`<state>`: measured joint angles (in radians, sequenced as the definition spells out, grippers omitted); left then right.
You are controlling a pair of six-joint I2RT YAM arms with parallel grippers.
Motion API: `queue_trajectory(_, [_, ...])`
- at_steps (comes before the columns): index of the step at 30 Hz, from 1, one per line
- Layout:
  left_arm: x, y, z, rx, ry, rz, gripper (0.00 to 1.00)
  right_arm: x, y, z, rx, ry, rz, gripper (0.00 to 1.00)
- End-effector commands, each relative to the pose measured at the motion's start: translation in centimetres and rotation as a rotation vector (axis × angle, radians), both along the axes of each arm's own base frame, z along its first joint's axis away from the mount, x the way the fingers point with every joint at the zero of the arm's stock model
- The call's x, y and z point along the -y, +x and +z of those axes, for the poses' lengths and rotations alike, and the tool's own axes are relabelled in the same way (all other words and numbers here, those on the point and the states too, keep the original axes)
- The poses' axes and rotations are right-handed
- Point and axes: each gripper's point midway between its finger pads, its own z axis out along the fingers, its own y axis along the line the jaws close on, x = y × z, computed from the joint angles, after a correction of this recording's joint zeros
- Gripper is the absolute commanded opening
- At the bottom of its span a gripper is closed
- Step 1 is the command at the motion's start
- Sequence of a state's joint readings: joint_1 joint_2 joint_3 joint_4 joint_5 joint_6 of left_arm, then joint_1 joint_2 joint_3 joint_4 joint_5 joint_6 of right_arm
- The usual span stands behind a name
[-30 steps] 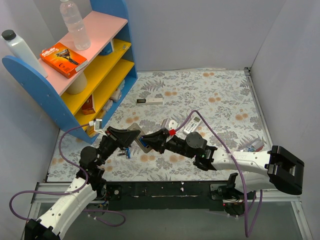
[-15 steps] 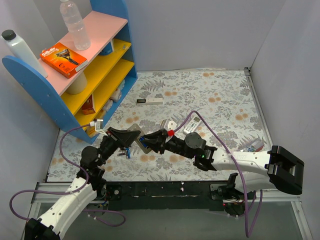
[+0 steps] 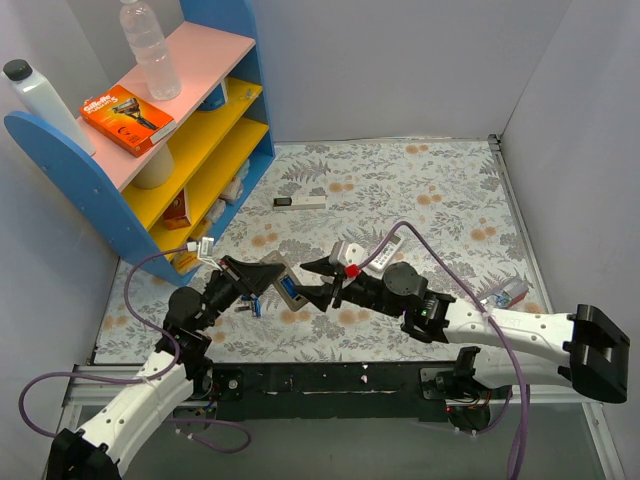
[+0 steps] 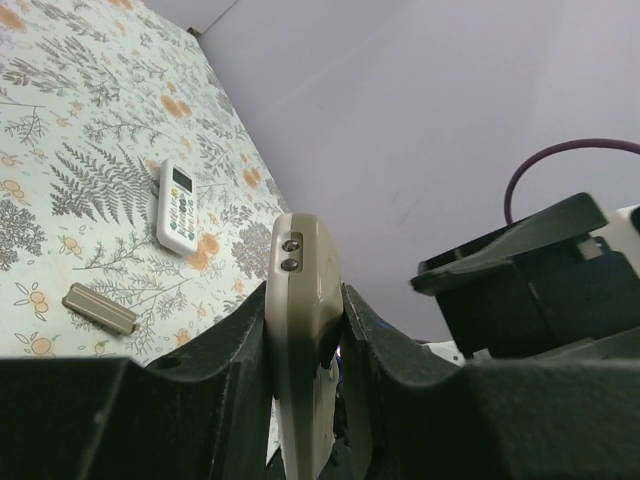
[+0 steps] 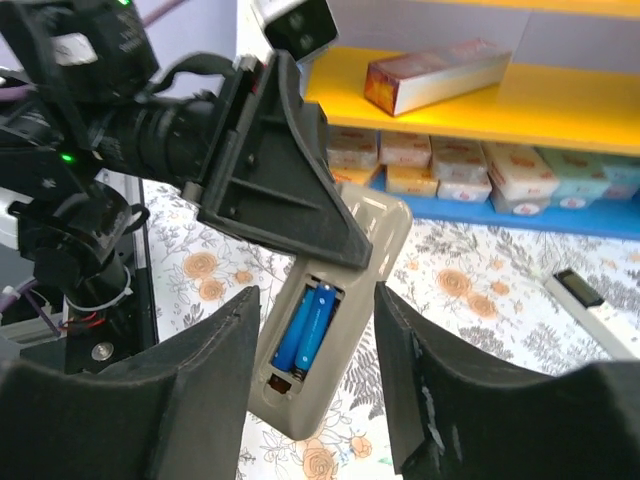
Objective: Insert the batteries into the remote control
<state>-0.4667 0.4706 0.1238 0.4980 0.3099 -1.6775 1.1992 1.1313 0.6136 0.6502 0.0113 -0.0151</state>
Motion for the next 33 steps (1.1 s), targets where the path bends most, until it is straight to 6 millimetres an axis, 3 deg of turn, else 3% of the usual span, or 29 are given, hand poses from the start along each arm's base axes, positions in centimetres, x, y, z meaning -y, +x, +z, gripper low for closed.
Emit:
queue_trajectory(1, [0.5,-0.4,0.9,0.013,-0.003,-0.039,0.0,0.5,-1.2,3.5,0.147,-0.025,0.074,0.59])
queue_trajectory(9, [1.7,-1.0,1.4,0.015,0.022,-0.129,0.0,1.0,-2.8,1.8,0.358,-0.237,0.232,0.65])
queue_trajectory(12, [2.2,-1.4,1.7,0.021,0.037,-0.169,0.0,0.8,-3.1,1.1,0.384,-0.299,0.275,0.61])
queue_trajectory(16, [2.4,-1.8,2.0,0.034,0.053,-0.198,0.0,0.6,-3.1,0.3,0.401,-0.348,0.306,0.49])
queue_trajectory(22, [2.9,-2.2,2.1,0.036,0.08,-0.239,0.0,0.3,-2.6,0.8,0.429,-0.355,0.294,0.38])
queue_trajectory(33, [3.1,-2.4,2.1,0.038,0.098,-0.266,0.0,-0.3,-2.1,1.3,0.455,-0.375,0.29,0.33])
